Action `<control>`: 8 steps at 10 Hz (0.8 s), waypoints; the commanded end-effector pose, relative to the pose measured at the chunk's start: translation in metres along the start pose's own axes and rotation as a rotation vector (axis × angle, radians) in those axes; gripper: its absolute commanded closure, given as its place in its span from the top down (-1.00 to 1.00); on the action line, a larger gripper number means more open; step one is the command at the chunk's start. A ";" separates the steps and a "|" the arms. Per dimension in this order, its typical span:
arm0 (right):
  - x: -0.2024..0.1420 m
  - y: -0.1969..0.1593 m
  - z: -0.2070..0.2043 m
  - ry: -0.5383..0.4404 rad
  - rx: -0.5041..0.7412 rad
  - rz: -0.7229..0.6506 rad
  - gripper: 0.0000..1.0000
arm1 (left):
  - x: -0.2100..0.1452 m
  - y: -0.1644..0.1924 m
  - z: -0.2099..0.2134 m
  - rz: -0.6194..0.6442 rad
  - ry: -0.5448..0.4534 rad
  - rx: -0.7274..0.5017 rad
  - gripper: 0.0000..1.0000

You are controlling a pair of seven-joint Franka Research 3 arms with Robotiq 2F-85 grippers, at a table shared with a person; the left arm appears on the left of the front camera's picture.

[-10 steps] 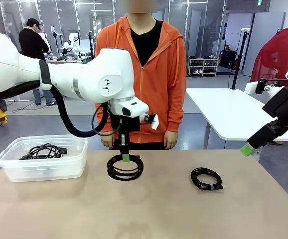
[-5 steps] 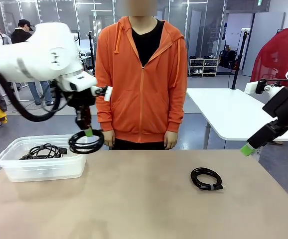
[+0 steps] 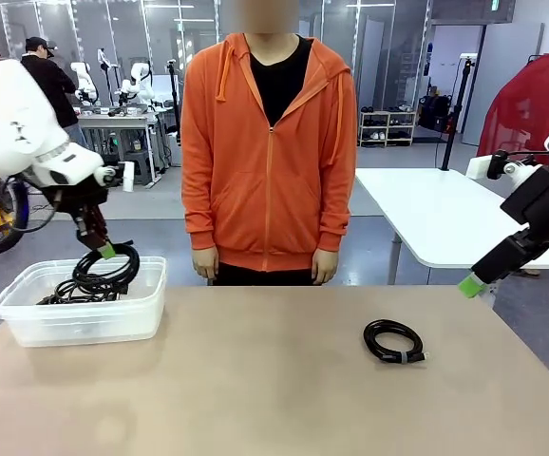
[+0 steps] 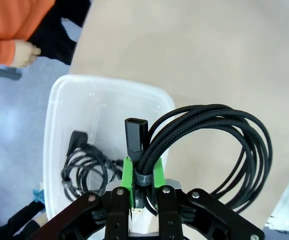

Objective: Organize and store the cables.
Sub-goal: Place the USB Extension Cable into the Organizing box.

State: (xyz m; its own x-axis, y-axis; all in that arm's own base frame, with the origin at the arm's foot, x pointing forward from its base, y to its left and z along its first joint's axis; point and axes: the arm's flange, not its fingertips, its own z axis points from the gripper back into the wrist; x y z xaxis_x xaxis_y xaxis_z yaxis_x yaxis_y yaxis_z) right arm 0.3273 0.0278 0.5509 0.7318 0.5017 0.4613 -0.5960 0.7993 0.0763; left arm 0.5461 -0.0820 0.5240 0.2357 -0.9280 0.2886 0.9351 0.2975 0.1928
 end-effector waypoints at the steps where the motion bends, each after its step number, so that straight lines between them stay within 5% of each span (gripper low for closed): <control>1: 0.002 0.000 0.001 0.010 -0.003 0.002 1.00 | -0.002 -0.003 0.007 -0.003 -0.070 0.008 -0.64; 2: 0.002 0.000 0.001 0.010 -0.003 0.002 1.00 | 0.000 0.000 0.000 0.000 0.000 0.000 -0.64; 8: 0.002 0.000 0.001 0.010 -0.003 0.002 1.00 | -0.003 0.011 -0.003 0.003 -0.025 -0.008 -0.64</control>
State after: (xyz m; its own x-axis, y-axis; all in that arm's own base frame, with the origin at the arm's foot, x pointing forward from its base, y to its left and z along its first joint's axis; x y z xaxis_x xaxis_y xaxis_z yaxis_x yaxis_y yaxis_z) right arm 0.3273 0.0278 0.5510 0.7318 0.5016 0.4614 -0.5960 0.7993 0.0762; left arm 0.5475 -0.0809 0.5224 0.2296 -0.9258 0.3003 0.9373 0.2934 0.1880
